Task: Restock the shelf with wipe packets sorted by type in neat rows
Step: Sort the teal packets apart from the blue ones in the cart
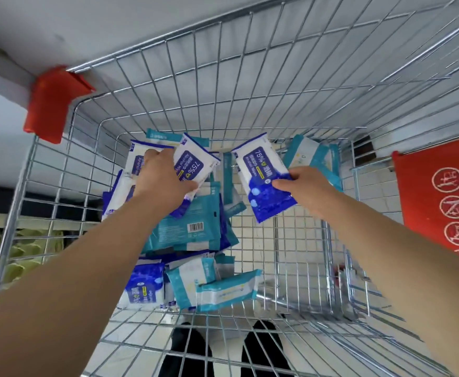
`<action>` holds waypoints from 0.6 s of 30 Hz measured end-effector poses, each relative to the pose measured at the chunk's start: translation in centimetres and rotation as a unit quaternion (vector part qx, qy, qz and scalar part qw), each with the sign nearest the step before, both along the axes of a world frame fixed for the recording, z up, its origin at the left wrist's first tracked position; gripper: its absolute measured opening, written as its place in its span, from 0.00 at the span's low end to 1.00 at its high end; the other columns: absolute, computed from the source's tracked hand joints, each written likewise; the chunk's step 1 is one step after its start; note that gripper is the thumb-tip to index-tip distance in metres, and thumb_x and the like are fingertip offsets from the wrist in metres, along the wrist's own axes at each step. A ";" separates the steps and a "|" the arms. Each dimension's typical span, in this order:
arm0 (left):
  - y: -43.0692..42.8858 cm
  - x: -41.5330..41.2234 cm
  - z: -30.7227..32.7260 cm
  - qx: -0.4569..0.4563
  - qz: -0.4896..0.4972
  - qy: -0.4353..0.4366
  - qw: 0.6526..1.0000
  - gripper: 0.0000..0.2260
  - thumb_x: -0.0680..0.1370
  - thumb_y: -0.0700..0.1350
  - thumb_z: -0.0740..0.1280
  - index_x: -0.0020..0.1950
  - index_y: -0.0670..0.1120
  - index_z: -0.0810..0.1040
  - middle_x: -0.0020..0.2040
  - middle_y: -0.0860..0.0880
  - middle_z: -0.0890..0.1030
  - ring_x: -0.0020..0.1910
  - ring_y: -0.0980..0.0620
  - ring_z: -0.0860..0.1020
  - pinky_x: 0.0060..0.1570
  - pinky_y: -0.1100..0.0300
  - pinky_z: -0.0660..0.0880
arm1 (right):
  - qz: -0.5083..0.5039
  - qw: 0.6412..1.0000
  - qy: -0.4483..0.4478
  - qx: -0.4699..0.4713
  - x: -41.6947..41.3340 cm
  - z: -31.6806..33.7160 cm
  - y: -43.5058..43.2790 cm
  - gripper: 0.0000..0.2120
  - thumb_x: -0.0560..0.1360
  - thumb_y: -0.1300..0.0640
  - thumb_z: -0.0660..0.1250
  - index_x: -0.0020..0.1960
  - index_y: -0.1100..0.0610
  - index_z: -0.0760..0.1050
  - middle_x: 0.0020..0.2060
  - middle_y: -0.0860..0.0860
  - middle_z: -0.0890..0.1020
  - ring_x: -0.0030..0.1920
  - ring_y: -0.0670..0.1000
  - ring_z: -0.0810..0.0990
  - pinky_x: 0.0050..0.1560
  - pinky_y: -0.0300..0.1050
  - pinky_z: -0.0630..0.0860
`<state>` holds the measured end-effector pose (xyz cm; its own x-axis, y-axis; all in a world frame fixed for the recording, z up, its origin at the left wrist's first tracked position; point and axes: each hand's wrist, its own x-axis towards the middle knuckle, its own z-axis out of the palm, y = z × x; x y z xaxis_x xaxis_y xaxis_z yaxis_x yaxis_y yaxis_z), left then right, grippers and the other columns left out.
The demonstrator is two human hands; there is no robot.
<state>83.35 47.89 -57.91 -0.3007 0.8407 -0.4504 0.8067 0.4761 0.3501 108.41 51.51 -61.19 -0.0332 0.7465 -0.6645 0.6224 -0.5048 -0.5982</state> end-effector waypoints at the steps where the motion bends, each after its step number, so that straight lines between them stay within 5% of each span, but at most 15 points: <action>1: 0.1 0.5 0.1 0.009 0.002 -0.024 1.000 0.26 0.69 0.51 0.76 0.62 0.44 0.72 0.59 0.42 0.72 0.48 0.45 0.74 0.46 0.55 0.70 | 0.011 1.000 -0.005 -0.005 1.1 0.2 -0.3 0.08 0.74 0.59 0.69 0.49 0.64 0.79 0.42 0.59 0.82 0.39 0.52 0.78 0.38 0.42 0.71; 7: -0.5 6.0 0.1 0.014 0.031 -0.167 0.985 0.20 0.68 0.49 0.78 0.53 0.49 0.73 0.39 0.58 0.77 0.39 0.55 0.76 0.39 0.60 0.69 | 0.198 0.972 -0.116 -0.054 7.4 2.1 -2.4 0.05 0.74 0.63 0.68 0.48 0.61 0.80 0.44 0.59 0.81 0.44 0.54 0.78 0.39 0.43 0.70; 10: -1.3 9.0 -1.8 -0.019 0.005 -0.224 0.974 0.17 0.67 0.46 0.78 0.52 0.47 0.77 0.41 0.54 0.82 0.40 0.53 0.80 0.41 0.59 0.74 | 0.250 0.953 -0.151 -0.083 9.8 1.3 -4.1 0.14 0.75 0.62 0.68 0.61 0.61 0.77 0.49 0.58 0.81 0.45 0.53 0.79 0.40 0.38 0.72; 14: -2.5 13.0 -5.6 -0.075 -0.023 -0.261 0.962 0.15 0.71 0.37 0.73 0.56 0.44 0.78 0.48 0.44 0.83 0.47 0.43 0.82 0.51 0.47 0.78 | 0.284 0.941 -0.144 -0.119 11.7 -0.7 -6.1 0.13 0.75 0.63 0.66 0.59 0.61 0.78 0.50 0.57 0.80 0.41 0.48 0.75 0.32 0.34 0.65; 18: -3.5 16.4 -7.3 -0.128 -0.087 -0.253 0.955 0.17 0.75 0.37 0.69 0.62 0.45 0.74 0.54 0.48 0.80 0.52 0.47 0.79 0.51 0.59 0.74 | 0.339 0.917 -0.145 -0.152 12.7 -2.0 -7.5 0.15 0.75 0.65 0.64 0.61 0.61 0.76 0.55 0.57 0.79 0.49 0.53 0.77 0.42 0.41 0.73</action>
<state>99.71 44.41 -65.24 0.1446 0.7014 -0.6979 0.6399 0.4717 0.6066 121.15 44.04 -63.20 -0.2095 0.3978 -0.8932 0.9657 -0.0589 -0.2528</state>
